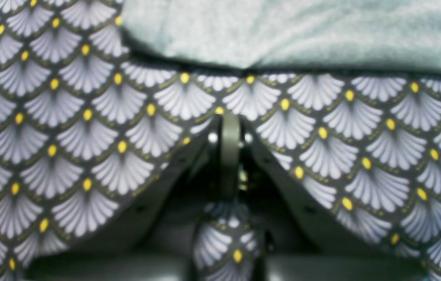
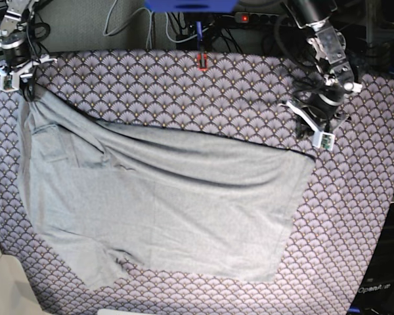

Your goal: Fold the T-shirt properly

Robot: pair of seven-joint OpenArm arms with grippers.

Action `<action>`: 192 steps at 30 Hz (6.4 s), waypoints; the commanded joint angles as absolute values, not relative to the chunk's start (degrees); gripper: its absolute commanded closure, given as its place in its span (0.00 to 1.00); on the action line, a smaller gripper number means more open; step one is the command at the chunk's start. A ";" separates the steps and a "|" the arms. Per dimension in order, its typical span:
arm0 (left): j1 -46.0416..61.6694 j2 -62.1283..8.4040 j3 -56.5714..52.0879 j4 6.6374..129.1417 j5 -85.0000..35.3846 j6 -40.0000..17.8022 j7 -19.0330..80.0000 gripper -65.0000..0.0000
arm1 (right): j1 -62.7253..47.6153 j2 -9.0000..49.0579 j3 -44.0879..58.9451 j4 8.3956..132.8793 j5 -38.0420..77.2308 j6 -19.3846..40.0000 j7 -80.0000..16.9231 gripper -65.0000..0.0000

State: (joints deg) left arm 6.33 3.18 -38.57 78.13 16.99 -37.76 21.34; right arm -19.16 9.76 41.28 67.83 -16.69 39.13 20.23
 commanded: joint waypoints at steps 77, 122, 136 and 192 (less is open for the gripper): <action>-1.36 -2.07 -51.38 60.18 -41.19 -36.79 46.99 0.44 | -4.44 -9.00 74.15 82.68 -18.95 40.00 -5.41 0.44; 3.38 -0.13 -50.15 81.98 -60.70 -29.58 61.32 0.44 | -3.91 -9.00 72.04 82.68 -19.03 40.00 -4.97 0.44; -3.03 -0.48 -49.98 67.47 -52.70 -29.67 54.99 0.44 | -3.91 -9.00 71.96 82.77 -19.03 40.00 -4.97 0.44; -7.69 3.82 -53.67 68.18 -53.14 -7.16 47.69 0.44 | -3.82 -8.66 71.08 82.59 -18.95 40.00 -4.97 0.44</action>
State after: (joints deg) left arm -7.25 3.79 -53.84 67.70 -52.99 -7.68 47.05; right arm -3.99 -9.19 70.96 82.08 -18.68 39.81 -4.75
